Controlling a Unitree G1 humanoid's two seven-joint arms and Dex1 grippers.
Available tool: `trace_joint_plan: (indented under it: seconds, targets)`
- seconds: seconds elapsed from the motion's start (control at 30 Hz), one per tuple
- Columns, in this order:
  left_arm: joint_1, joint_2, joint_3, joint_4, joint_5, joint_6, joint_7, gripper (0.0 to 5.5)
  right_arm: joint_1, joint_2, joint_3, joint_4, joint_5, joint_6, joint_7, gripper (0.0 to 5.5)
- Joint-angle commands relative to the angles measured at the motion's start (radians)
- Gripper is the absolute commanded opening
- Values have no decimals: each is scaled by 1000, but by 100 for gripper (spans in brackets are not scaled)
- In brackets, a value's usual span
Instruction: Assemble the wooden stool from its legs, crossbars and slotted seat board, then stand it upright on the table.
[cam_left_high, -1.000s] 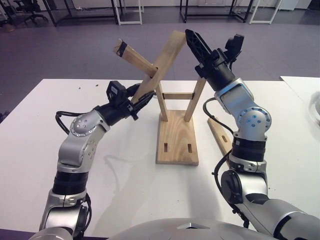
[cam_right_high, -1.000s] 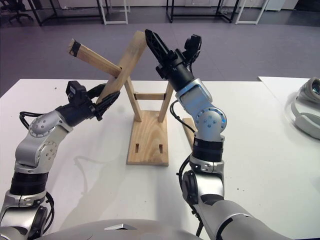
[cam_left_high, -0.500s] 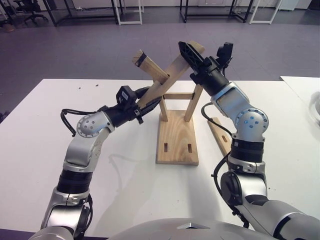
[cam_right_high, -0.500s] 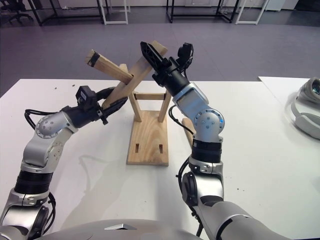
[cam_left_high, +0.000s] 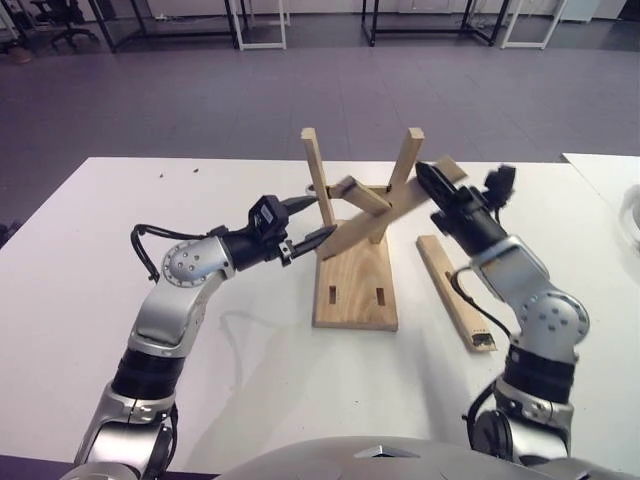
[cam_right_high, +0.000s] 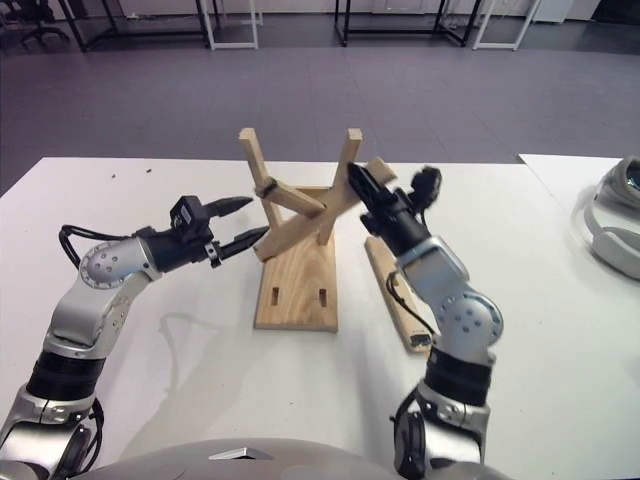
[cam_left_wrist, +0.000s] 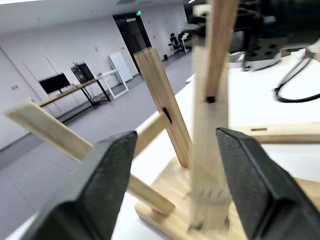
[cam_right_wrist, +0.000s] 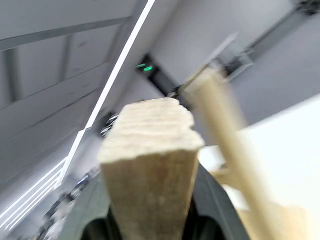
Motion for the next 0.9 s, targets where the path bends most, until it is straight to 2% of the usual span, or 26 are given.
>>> trace_joint_plan:
  seconds: [0.03,0.17,0.43,0.73,0.9]
  targets:
    - [166,30,32,-38,55,27,74,371,128,-44,-68,-145,117,-10,-156,103]
    - [198,35,65,-35,116,62,162,445,188,-123,-83,-166,171,-6,-257,103]
    - [176,20,28,-27,167,88,204,451,221,-233,-60,-150,252,-18,-352,103]
    - [165,7,24,-31,174,95,211,451,211,-314,23,-174,8,-91,-314,103]
    - [159,-9,12,-34,175,99,212,451,155,-409,137,-235,-163,-72,-252,104]
